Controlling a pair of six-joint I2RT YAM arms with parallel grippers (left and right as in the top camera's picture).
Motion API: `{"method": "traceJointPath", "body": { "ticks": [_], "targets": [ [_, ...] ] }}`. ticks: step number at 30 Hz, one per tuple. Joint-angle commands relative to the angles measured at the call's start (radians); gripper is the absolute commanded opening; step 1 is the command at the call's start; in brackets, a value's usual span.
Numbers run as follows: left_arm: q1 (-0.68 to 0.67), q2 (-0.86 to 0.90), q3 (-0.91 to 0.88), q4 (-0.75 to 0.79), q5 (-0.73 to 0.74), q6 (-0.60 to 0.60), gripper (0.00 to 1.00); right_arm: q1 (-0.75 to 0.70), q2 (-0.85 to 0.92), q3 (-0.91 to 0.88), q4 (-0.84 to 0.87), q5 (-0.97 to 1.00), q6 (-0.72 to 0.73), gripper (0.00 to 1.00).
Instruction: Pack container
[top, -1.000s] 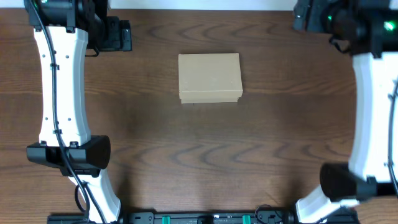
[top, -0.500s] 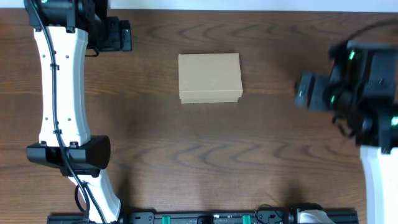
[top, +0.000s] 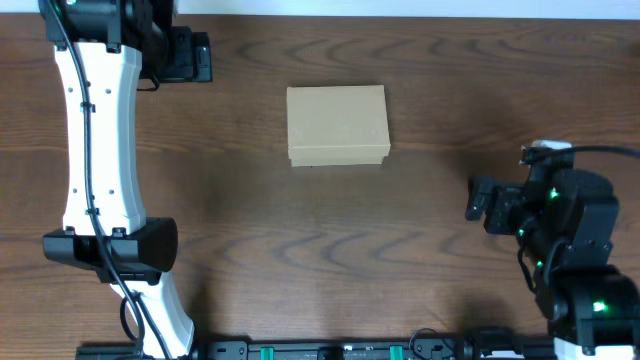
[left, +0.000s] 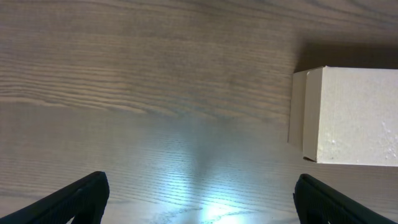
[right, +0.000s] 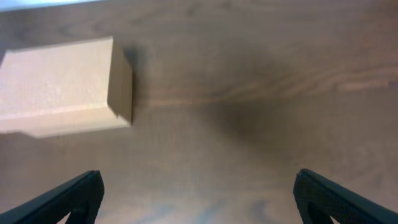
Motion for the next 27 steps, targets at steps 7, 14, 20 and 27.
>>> {"method": "traceJointPath", "body": {
  "ticks": [7,14,20,27],
  "targets": [
    [0.002,-0.014,0.018,-0.004,-0.007,0.003,0.95,0.001,-0.202,-0.275,0.210,0.011,-0.007,0.99],
    [0.002,-0.014,0.018,-0.004,-0.007,0.003,0.96,0.001,-0.363,-0.439,0.288,0.011,-0.007,0.99],
    [0.002,-0.014,0.018,-0.004,-0.007,0.003,0.95,0.001,-0.407,-0.494,0.291,0.011,-0.007,0.99],
    [0.002,-0.014,0.018,-0.004,-0.007,0.003,0.95,0.001,-0.497,-0.575,0.327,0.011,-0.007,0.99]
  ]
}}
